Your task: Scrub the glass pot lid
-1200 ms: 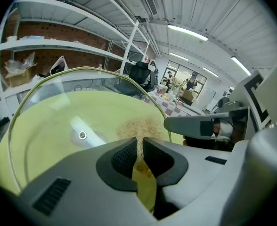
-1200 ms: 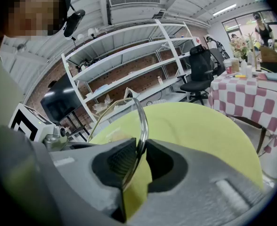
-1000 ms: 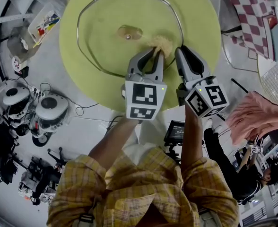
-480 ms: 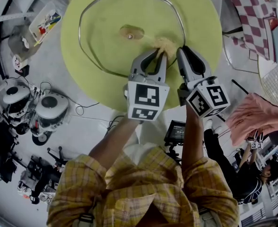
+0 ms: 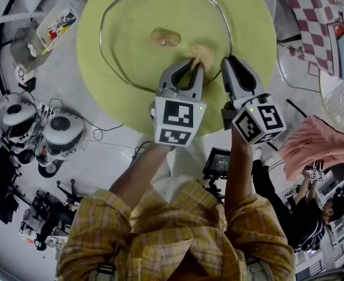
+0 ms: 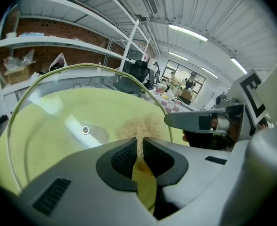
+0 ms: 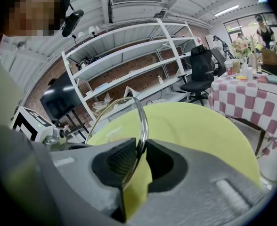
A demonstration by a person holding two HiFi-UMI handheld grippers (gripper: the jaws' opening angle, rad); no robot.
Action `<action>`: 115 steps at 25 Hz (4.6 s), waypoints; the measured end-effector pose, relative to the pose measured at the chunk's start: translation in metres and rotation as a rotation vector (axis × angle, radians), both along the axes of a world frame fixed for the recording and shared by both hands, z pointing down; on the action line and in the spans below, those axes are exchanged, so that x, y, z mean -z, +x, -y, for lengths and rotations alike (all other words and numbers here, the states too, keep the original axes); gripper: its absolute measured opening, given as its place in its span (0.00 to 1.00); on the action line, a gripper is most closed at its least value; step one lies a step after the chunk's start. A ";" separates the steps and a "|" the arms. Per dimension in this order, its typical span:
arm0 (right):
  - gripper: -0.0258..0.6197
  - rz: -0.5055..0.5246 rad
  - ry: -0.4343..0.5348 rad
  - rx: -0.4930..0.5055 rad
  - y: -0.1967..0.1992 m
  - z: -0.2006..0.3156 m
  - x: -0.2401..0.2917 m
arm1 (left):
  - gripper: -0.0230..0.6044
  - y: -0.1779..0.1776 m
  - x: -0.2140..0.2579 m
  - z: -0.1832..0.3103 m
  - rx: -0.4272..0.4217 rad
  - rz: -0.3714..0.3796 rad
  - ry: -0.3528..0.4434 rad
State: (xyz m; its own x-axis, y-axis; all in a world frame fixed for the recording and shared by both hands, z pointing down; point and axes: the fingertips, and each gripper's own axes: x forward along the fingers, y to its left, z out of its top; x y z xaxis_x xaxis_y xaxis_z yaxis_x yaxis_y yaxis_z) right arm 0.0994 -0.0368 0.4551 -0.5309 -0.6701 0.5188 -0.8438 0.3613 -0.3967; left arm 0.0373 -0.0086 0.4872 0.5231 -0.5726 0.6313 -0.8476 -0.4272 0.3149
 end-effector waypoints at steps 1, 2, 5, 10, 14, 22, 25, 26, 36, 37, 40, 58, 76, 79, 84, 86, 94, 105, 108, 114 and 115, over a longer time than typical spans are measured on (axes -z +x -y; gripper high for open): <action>0.14 -0.003 0.000 0.000 0.000 0.000 0.000 | 0.11 -0.002 -0.001 0.000 0.004 0.000 -0.002; 0.14 -0.005 0.001 0.001 0.000 0.000 0.000 | 0.11 -0.005 -0.001 0.001 0.009 0.000 -0.004; 0.14 -0.007 0.000 0.003 -0.001 0.001 0.000 | 0.11 -0.012 -0.003 0.003 0.026 0.004 -0.009; 0.14 -0.014 0.005 -0.007 0.001 0.002 0.000 | 0.11 -0.018 -0.005 0.004 0.032 0.017 -0.008; 0.14 -0.027 0.018 -0.018 0.002 0.005 0.001 | 0.11 -0.024 -0.006 0.006 0.043 0.027 -0.008; 0.13 -0.038 0.026 -0.025 0.004 0.008 0.003 | 0.11 -0.052 -0.010 0.008 0.091 0.068 -0.020; 0.13 -0.038 0.030 -0.031 0.004 0.008 0.003 | 0.11 -0.063 -0.011 0.008 0.111 0.074 -0.025; 0.13 -0.038 0.030 -0.032 0.004 0.008 0.003 | 0.11 -0.065 -0.011 0.009 0.113 0.077 -0.026; 0.13 -0.035 0.031 -0.031 0.001 0.007 0.003 | 0.11 -0.084 -0.013 0.007 0.126 0.108 -0.020; 0.13 -0.034 0.032 -0.030 0.002 0.007 0.002 | 0.11 -0.088 -0.014 0.007 0.132 0.112 -0.020; 0.13 -0.024 0.032 -0.030 0.003 0.006 0.002 | 0.11 -0.096 -0.015 0.007 0.153 0.117 -0.024; 0.13 -0.015 0.032 -0.034 0.003 0.004 0.001 | 0.11 -0.152 -0.019 0.002 0.258 0.172 -0.046; 0.14 -0.031 0.033 -0.023 -0.001 0.004 0.002 | 0.11 -0.185 -0.015 -0.004 0.218 0.349 -0.028; 0.14 -0.032 0.035 -0.019 0.000 0.004 0.002 | 0.11 -0.185 -0.015 -0.004 0.202 0.389 -0.009; 0.14 -0.031 0.034 -0.018 -0.001 0.003 0.001 | 0.11 -0.189 -0.016 -0.005 0.219 0.387 -0.014; 0.14 -0.034 0.030 -0.007 -0.003 0.002 0.001 | 0.11 -0.190 -0.016 -0.005 0.220 0.390 -0.012; 0.14 -0.041 0.021 0.017 -0.005 0.004 0.002 | 0.11 -0.190 -0.017 -0.007 0.225 0.390 -0.009; 0.14 -0.034 0.020 0.010 -0.006 0.003 0.001 | 0.11 -0.182 -0.021 -0.016 0.216 0.383 -0.026; 0.14 -0.033 0.020 0.010 -0.006 0.003 0.001 | 0.11 -0.176 -0.023 -0.021 0.208 0.373 -0.037; 0.14 -0.028 0.020 0.005 -0.005 0.003 0.001 | 0.11 -0.161 -0.027 -0.028 0.191 0.353 -0.058; 0.14 -0.027 0.020 0.004 -0.005 0.004 0.001 | 0.11 -0.158 -0.027 -0.028 0.188 0.350 -0.060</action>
